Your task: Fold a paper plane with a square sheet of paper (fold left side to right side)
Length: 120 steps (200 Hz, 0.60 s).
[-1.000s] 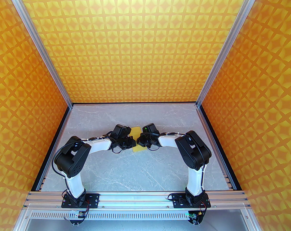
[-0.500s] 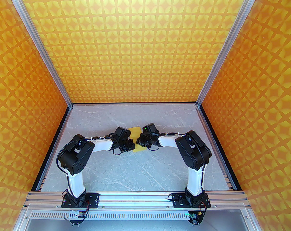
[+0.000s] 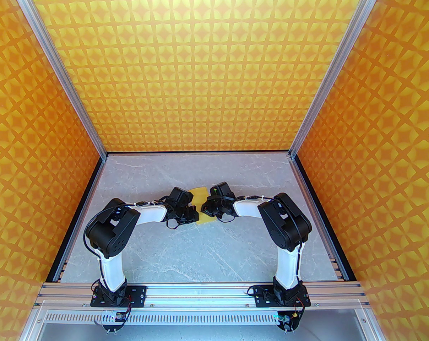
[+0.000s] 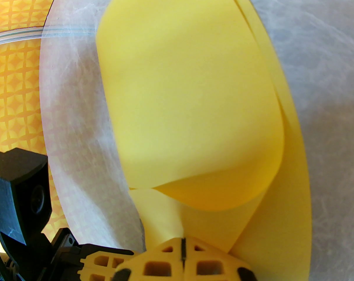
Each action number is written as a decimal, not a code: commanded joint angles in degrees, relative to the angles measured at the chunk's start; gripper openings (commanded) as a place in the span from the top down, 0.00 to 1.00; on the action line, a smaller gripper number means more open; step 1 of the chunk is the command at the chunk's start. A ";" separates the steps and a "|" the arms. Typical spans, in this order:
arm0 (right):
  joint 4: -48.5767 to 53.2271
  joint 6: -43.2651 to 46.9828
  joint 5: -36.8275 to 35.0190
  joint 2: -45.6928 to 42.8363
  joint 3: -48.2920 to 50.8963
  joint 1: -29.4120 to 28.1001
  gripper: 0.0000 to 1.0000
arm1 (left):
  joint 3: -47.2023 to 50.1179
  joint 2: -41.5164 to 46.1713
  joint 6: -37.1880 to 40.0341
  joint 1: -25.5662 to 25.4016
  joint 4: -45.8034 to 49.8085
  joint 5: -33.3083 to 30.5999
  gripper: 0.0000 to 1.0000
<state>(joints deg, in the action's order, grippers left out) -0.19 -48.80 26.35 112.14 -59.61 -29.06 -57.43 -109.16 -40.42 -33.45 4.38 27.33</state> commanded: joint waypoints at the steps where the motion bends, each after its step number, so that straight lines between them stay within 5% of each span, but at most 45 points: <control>1: 0.51 -0.90 0.31 -1.96 0.81 -0.10 1.00 | -0.67 -2.11 1.29 -0.88 2.52 -1.32 1.00; 120: 2.39 -0.38 -2.39 0.78 3.68 1.32 1.00 | -0.66 -4.30 2.67 -1.11 8.28 -3.14 1.00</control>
<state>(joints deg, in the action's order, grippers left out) -1.96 -49.01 26.63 112.07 -58.19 -28.73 -58.72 -109.95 -39.77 -33.76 5.98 27.33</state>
